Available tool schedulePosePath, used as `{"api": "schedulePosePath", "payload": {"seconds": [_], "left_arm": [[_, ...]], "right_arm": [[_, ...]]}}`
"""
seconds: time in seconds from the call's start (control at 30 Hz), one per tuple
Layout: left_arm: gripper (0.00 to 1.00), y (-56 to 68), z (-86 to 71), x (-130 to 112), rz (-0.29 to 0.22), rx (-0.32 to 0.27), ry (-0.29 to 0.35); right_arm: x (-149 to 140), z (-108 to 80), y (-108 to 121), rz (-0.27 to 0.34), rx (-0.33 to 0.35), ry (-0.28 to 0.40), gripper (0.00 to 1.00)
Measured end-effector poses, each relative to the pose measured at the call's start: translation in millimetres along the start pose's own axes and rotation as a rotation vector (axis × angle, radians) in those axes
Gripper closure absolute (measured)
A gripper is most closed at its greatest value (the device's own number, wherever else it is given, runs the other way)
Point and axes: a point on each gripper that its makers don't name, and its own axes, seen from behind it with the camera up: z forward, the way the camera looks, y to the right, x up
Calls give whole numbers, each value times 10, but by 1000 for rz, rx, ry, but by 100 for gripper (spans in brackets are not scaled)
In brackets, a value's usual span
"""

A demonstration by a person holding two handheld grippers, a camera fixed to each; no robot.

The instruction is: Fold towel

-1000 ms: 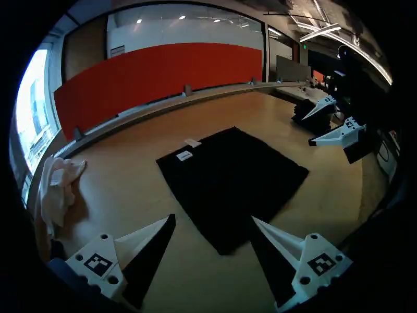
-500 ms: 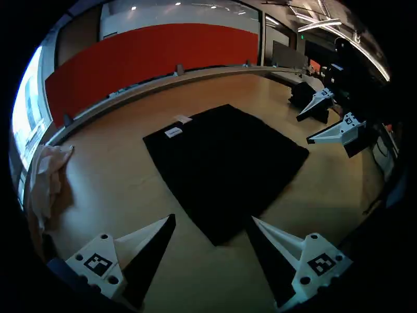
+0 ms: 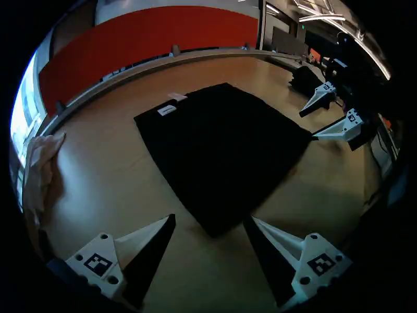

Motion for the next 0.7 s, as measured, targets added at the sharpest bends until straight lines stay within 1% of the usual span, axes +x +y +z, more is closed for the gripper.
{"api": "schedulePosePath", "payload": {"seconds": [0.23,0.37,0.5,0.57,0.7], "left_arm": [[4,47,63,-64,3,-13,-36],[5,54,76,-85,12,-12,-45],[6,57,77,-99,26,-7,-50],[9,59,78,-98,32,-7,-52],[14,62,84,-96,26,-4,-56]], "right_arm": [[-100,22,-40,-3,23,-28,16],[-130,35,-71,-13,35,-35,16],[-128,38,-90,-13,44,-35,20],[-131,39,-98,-9,50,-36,22],[-134,38,-106,-4,55,-36,26]]}}
